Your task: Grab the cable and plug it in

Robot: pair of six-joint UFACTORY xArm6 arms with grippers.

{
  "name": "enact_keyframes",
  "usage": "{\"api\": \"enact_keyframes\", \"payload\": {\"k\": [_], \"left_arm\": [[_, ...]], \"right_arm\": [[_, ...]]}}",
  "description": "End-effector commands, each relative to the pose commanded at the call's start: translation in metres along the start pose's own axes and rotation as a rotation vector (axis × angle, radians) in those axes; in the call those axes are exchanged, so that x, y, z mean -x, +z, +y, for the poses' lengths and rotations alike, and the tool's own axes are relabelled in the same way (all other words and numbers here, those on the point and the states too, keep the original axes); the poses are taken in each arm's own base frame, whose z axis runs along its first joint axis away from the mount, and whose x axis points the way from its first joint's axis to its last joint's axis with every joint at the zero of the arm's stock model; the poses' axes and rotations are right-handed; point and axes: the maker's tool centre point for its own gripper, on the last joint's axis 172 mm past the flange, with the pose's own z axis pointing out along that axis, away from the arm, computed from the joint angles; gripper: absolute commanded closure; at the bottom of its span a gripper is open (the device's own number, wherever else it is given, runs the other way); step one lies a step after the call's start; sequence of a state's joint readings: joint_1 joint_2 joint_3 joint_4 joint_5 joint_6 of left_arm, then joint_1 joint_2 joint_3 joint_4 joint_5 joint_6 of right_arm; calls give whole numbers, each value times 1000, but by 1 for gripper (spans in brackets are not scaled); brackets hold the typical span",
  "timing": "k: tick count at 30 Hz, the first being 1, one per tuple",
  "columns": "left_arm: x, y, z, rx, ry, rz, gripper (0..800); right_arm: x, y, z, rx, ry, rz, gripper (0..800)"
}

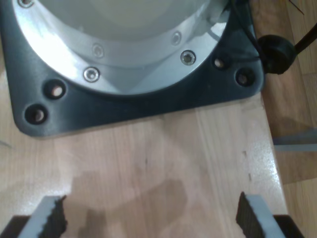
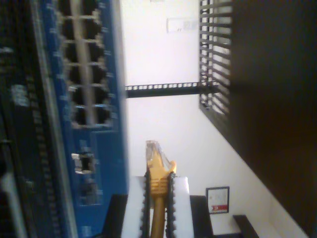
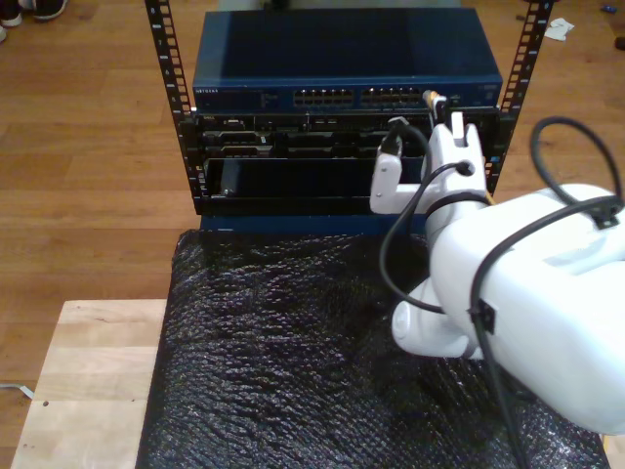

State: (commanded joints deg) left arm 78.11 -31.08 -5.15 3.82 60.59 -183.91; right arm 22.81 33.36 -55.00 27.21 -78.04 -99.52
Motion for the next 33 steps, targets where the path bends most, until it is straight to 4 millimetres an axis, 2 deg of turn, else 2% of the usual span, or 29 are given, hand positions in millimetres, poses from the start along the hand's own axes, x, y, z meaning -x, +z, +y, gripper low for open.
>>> {"api": "enact_keyframes", "payload": {"k": [6, 12, 15, 19, 26, 33], "left_arm": [[0, 0, 0, 0, 0, 0, 0], [0, 0, 0, 0, 0, 0, 0], [0, 0, 0, 0, 0, 0, 0], [0, 0, 0, 0, 0, 0, 0], [0, 0, 0, 0, 0, 0, 0], [0, 0, 0, 0, 0, 0, 0]], "right_arm": [[-7, 14, -4, 31, 11, -43, 800], [-2, 23, -16, 34, -4, -89, 800], [-7, 23, -16, 39, -3, -85, 800], [-3, 20, -13, 62, -9, -104, 800], [-6, 18, -14, 60, -4, -107, 800], [-7, 17, -26, 43, -13, -105, 800]]}}
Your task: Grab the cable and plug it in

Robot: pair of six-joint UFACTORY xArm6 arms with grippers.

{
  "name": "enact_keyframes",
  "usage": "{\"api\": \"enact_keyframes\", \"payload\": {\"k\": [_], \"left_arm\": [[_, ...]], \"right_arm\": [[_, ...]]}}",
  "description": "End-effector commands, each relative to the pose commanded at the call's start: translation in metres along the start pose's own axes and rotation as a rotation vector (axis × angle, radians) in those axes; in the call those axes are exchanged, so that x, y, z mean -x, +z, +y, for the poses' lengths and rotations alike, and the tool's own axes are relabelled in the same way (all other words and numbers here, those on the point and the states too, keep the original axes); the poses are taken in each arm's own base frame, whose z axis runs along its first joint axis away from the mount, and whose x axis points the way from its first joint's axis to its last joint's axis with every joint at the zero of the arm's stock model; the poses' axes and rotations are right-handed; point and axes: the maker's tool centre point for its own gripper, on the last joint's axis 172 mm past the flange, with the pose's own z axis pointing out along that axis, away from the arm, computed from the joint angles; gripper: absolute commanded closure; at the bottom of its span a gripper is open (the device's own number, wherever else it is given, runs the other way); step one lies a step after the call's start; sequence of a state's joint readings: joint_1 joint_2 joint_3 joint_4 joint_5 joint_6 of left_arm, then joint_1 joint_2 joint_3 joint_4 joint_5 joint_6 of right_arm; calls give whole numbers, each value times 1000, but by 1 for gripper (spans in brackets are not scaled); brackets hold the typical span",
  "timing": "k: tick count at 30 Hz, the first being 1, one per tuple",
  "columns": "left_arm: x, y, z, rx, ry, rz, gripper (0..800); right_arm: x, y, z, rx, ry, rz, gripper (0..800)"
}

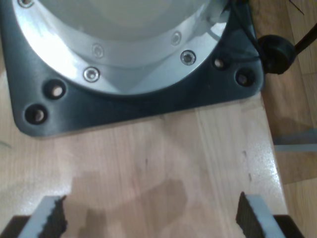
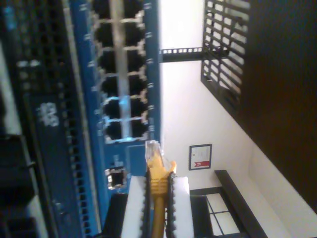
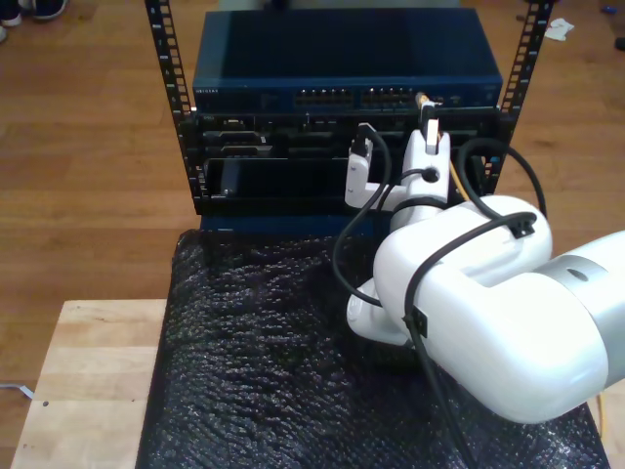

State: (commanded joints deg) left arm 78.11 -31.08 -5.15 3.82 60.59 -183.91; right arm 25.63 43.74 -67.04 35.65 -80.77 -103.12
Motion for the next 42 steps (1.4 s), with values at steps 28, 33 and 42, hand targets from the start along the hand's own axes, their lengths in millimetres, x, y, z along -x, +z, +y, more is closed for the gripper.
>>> {"api": "enact_keyframes", "payload": {"k": [28, 33, 42], "left_arm": [[0, 0, 0, 0, 0, 0, 0], [0, 0, 0, 0, 0, 0, 0], [0, 0, 0, 0, 0, 0, 0]], "right_arm": [[-5, 10, 0, 20, 19, -5, 800], [-6, 11, -1, 19, 19, -4, 800], [-5, 13, -2, 21, 23, -7, 800]]}}
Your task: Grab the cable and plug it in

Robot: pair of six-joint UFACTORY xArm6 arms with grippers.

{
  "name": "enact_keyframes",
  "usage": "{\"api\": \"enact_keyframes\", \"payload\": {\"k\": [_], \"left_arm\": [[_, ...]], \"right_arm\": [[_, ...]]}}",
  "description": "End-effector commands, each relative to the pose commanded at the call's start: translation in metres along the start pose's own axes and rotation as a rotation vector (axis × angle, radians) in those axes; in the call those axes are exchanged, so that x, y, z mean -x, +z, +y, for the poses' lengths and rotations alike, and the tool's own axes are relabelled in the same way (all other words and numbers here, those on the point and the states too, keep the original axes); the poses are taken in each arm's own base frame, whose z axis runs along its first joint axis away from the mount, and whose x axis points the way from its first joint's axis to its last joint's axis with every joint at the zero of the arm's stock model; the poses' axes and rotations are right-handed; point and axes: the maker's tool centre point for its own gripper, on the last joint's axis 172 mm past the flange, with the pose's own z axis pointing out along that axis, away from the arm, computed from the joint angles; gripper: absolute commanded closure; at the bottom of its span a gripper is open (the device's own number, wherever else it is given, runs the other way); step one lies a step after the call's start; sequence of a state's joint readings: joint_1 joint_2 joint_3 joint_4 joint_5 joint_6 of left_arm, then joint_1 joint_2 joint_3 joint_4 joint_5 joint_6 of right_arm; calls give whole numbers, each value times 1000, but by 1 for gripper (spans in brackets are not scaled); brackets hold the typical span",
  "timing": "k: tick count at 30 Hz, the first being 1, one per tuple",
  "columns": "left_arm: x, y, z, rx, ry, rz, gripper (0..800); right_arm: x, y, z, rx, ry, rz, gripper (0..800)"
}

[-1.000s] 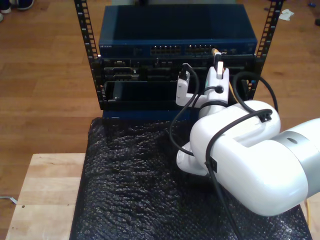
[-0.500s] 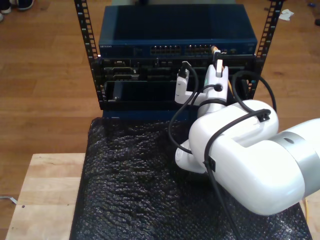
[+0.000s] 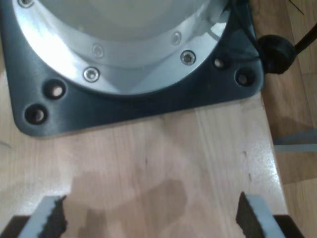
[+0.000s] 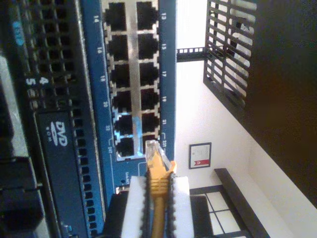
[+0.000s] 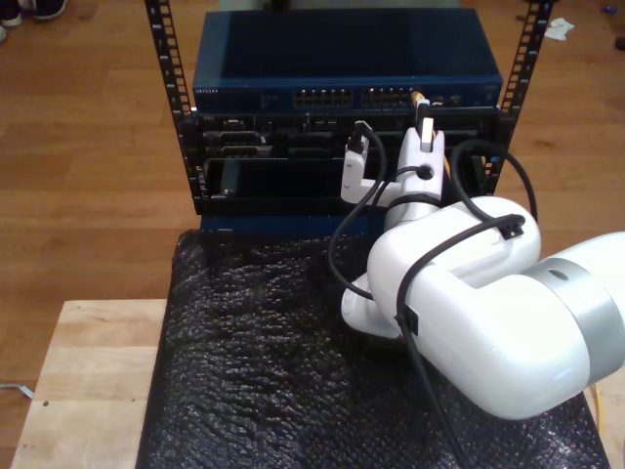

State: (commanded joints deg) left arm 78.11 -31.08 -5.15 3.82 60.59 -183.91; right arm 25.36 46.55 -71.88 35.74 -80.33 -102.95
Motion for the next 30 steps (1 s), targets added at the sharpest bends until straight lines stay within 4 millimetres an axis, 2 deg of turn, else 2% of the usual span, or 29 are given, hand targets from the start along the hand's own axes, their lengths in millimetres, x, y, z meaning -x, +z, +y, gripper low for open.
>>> {"api": "enact_keyframes", "payload": {"k": [30], "left_arm": [[0, 0, 0, 0, 0, 0, 0]], "right_arm": [[-1, 6, -5, 0, 7, -2, 800]]}}
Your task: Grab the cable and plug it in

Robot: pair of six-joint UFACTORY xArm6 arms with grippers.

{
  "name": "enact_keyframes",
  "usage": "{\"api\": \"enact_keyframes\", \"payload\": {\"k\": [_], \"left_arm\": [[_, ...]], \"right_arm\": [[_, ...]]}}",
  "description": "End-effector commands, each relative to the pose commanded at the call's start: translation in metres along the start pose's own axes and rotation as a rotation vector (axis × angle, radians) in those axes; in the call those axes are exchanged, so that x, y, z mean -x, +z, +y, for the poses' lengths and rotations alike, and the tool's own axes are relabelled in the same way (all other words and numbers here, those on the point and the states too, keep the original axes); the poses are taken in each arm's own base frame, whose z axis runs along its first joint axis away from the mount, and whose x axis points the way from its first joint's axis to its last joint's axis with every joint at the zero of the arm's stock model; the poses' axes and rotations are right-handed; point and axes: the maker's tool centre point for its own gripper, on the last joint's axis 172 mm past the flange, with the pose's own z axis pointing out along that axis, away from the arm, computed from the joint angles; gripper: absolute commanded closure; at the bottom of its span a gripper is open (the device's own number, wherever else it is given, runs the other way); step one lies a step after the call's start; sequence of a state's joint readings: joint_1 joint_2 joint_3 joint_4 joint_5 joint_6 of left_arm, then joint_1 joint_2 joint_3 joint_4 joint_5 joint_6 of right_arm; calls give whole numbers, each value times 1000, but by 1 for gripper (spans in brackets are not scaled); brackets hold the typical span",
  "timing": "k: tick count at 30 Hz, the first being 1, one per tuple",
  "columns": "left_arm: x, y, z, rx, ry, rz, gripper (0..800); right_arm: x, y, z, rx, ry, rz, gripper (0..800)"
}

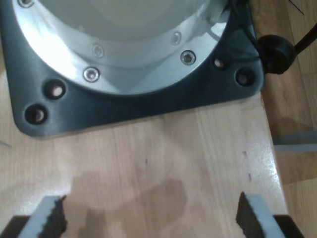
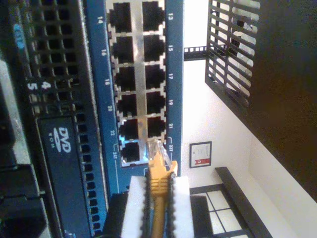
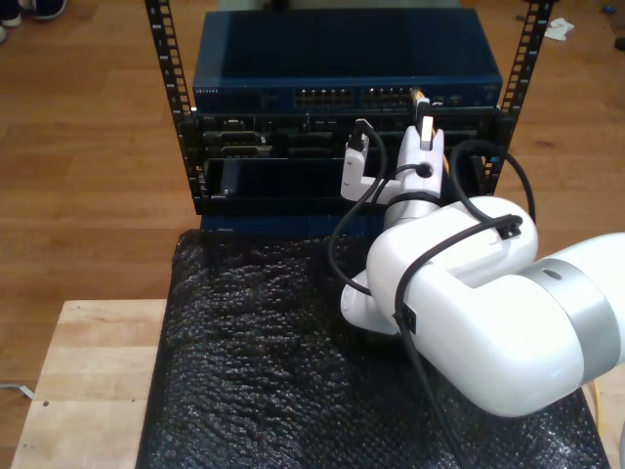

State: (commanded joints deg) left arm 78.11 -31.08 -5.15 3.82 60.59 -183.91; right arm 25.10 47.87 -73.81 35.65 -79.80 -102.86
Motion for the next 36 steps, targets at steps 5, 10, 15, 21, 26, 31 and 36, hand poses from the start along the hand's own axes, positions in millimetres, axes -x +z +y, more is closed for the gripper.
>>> {"api": "enact_keyframes", "payload": {"k": [5, 10, 15, 21, 26, 31, 36], "left_arm": [[0, 0, 0, 0, 0, 0, 0], [0, 0, 0, 0, 0, 0, 0], [0, 0, 0, 0, 0, 0, 0], [0, 0, 0, 0, 0, 0, 0], [0, 0, 0, 0, 0, 0, 0], [0, 0, 0, 0, 0, 0, 0], [0, 0, 0, 0, 0, 0, 0]], "right_arm": [[-1, 1, -3, -12, 1, 4, 800], [-1, 1, -3, -13, 1, 5, 800], [-3, 3, 0, -7, 6, 6, 800], [-8, 10, 1, -3, 18, 9, 800], [-9, 13, -4, -9, 20, 11, 800], [-9, 11, -5, -12, 17, 14, 800], [-7, 11, -8, -17, 18, 15, 668]]}}
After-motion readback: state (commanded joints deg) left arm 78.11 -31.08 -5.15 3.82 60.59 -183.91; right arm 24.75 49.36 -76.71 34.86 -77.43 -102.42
